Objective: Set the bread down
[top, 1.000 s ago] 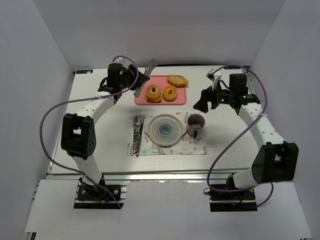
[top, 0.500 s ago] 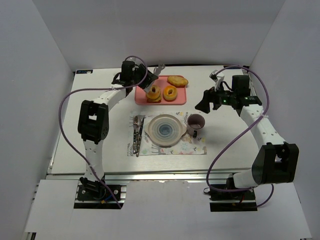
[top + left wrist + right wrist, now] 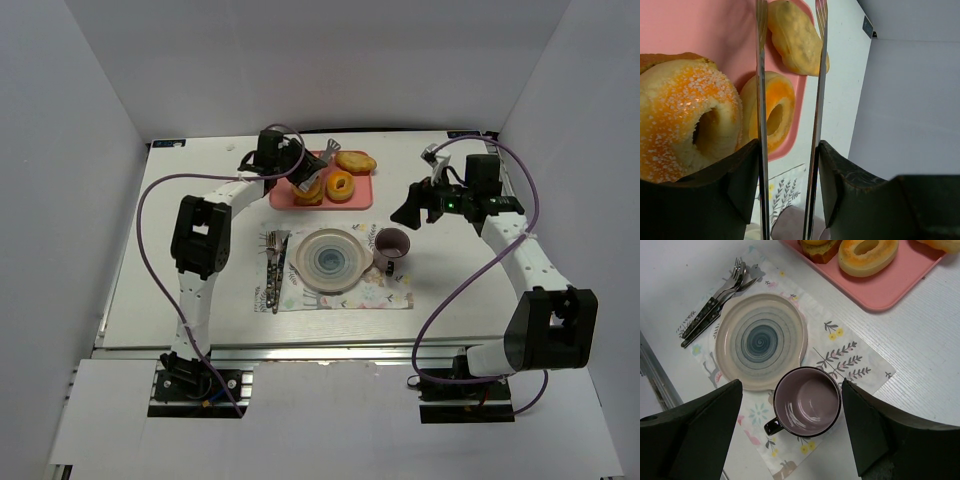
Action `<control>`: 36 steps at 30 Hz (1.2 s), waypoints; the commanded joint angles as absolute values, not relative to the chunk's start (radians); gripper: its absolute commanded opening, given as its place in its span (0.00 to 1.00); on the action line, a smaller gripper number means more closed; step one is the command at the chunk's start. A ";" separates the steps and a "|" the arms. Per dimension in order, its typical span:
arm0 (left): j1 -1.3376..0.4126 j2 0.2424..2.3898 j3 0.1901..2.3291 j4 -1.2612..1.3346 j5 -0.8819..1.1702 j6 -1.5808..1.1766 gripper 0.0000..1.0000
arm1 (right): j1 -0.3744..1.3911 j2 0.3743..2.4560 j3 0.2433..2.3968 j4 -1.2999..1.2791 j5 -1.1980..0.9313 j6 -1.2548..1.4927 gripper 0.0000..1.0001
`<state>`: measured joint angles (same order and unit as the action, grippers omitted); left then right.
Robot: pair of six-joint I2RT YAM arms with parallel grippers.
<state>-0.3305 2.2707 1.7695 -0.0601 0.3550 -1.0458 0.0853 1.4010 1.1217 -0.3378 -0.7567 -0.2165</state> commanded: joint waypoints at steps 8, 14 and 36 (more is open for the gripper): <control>-0.347 2.269 1.836 -0.080 0.361 -1.092 0.58 | 0.077 1.373 1.101 -0.293 -0.796 -0.192 0.87; -0.353 2.280 1.873 -0.153 0.325 -1.078 0.59 | 0.074 1.370 1.095 -0.287 -0.801 -0.190 0.87; -0.371 2.352 1.983 -0.212 0.336 -1.152 0.57 | 0.061 1.362 1.074 -0.265 -0.816 -0.172 0.89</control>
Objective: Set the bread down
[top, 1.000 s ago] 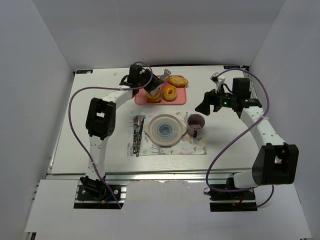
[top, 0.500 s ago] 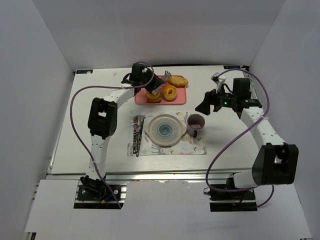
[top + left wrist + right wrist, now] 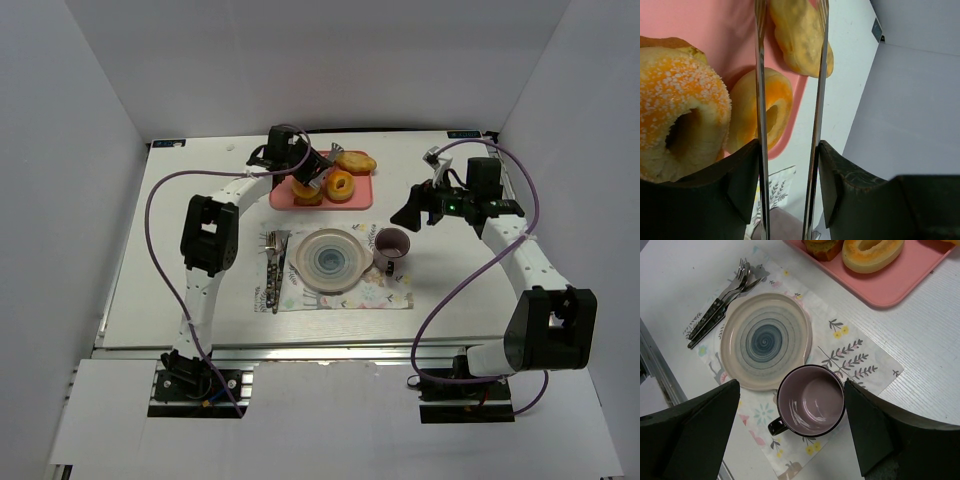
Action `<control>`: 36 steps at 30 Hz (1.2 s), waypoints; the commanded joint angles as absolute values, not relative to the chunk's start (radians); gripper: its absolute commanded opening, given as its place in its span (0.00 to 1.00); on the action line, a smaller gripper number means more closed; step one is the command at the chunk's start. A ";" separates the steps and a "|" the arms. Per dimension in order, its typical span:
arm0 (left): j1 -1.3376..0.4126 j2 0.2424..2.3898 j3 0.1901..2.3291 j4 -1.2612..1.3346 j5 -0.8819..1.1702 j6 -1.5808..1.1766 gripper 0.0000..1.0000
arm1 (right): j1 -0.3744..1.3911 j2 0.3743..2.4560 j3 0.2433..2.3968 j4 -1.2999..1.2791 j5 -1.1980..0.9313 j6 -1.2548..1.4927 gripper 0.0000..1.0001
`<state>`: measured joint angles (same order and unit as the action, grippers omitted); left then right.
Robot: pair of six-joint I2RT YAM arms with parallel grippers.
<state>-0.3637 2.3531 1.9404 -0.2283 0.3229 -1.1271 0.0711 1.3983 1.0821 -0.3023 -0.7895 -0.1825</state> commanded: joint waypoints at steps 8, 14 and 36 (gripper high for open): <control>-0.374 2.352 1.956 -0.146 0.373 -1.207 0.56 | 0.058 1.359 1.066 -0.258 -0.821 -0.169 0.89; -0.374 2.364 1.953 -0.143 0.387 -1.221 0.53 | 0.057 1.359 1.069 -0.253 -0.822 -0.164 0.89; -0.376 2.385 1.945 -0.146 0.426 -1.221 0.47 | 0.049 1.359 1.058 -0.250 -0.825 -0.161 0.89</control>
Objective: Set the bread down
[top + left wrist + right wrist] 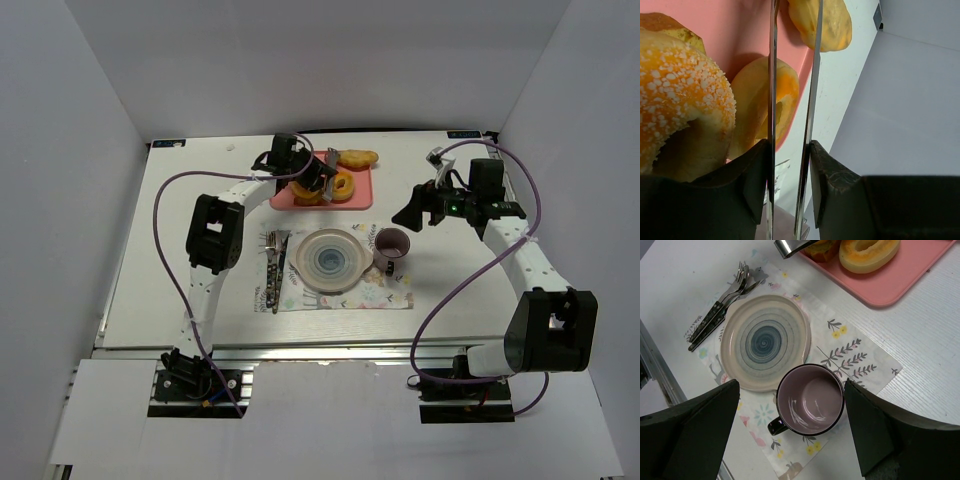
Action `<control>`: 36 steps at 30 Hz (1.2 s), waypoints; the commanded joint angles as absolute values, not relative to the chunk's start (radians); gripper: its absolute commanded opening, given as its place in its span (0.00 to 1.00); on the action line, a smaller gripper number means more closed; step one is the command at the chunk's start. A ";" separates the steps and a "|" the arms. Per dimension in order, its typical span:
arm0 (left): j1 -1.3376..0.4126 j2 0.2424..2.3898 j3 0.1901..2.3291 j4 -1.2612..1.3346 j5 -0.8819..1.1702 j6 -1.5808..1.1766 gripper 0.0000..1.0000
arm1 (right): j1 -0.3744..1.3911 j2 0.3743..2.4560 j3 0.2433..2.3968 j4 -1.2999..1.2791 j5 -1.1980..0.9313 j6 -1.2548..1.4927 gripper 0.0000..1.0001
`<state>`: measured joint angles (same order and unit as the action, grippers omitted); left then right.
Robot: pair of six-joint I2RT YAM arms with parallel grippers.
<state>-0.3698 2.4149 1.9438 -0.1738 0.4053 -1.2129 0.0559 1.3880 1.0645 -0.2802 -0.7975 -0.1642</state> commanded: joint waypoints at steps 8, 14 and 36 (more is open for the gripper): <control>-0.376 2.361 1.888 -0.043 0.440 -1.281 0.32 | 0.048 1.358 1.057 -0.252 -0.825 -0.160 0.89; -0.376 2.327 1.838 0.073 0.456 -1.338 0.13 | 0.048 1.355 1.055 -0.255 -0.828 -0.160 0.89; -0.371 2.180 1.730 0.319 0.499 -1.450 0.02 | 0.048 1.347 1.074 -0.268 -0.830 -0.163 0.89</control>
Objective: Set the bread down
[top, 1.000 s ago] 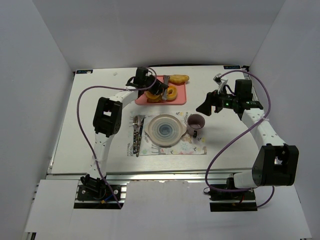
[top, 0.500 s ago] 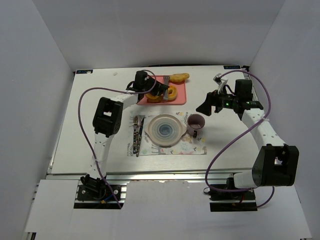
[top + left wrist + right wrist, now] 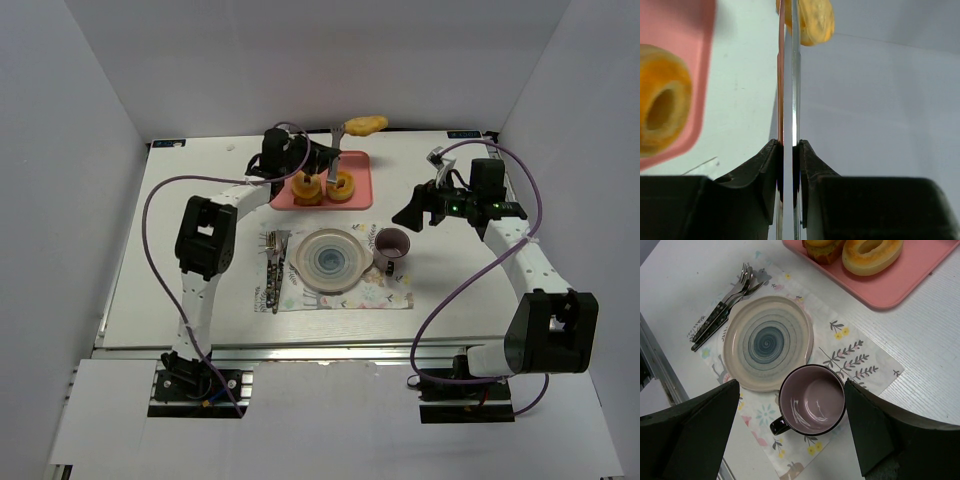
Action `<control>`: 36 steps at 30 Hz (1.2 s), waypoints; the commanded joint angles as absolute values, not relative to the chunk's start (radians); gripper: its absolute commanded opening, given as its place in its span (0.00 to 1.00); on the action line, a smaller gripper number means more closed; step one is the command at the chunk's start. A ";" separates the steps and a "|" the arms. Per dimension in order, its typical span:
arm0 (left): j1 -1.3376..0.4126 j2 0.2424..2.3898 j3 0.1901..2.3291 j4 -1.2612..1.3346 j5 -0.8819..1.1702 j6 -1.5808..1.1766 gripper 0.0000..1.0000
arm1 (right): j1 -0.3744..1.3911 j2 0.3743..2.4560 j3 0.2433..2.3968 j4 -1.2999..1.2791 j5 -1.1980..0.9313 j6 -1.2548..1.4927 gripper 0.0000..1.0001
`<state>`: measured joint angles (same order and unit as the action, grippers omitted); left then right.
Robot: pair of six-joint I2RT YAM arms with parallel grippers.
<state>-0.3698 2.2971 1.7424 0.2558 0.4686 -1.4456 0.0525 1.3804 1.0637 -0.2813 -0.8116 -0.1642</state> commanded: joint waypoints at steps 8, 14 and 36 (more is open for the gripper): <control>-0.353 1.880 1.459 0.267 0.548 -1.284 0.01 | 0.028 1.289 1.097 -0.273 -0.825 -0.215 0.89; -0.337 1.556 1.041 0.307 0.594 -1.204 0.01 | 0.015 1.285 1.124 -0.310 -0.824 -0.233 0.89; -0.337 1.047 0.334 0.212 0.626 -1.051 0.05 | 0.017 1.298 1.144 -0.379 -0.838 -0.236 0.89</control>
<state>-0.3393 1.0298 0.3206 0.1520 0.6174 -1.0866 0.0196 1.3144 1.1370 -0.3691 -0.8185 -0.2207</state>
